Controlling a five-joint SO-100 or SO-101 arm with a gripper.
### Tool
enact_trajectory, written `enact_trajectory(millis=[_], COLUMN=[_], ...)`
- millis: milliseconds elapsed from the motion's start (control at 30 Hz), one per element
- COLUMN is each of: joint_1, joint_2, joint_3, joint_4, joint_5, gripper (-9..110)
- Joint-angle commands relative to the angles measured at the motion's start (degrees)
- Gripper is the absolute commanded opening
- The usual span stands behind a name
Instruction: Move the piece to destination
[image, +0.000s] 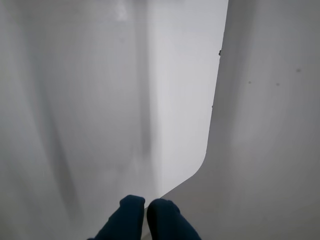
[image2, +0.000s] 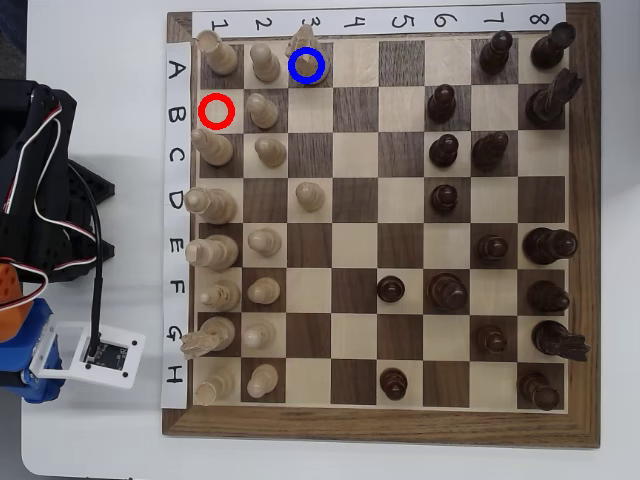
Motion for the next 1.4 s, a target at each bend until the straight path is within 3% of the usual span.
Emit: enact_trajectory(millis=[0,1367], joint_1=[-0.79,0.88], joint_2=[3.34,3.34], joint_3=[-1.32,-1.85], joint_4=[0.44,1.85], joint_5=[-0.09,0.44], gripper=[0,0])
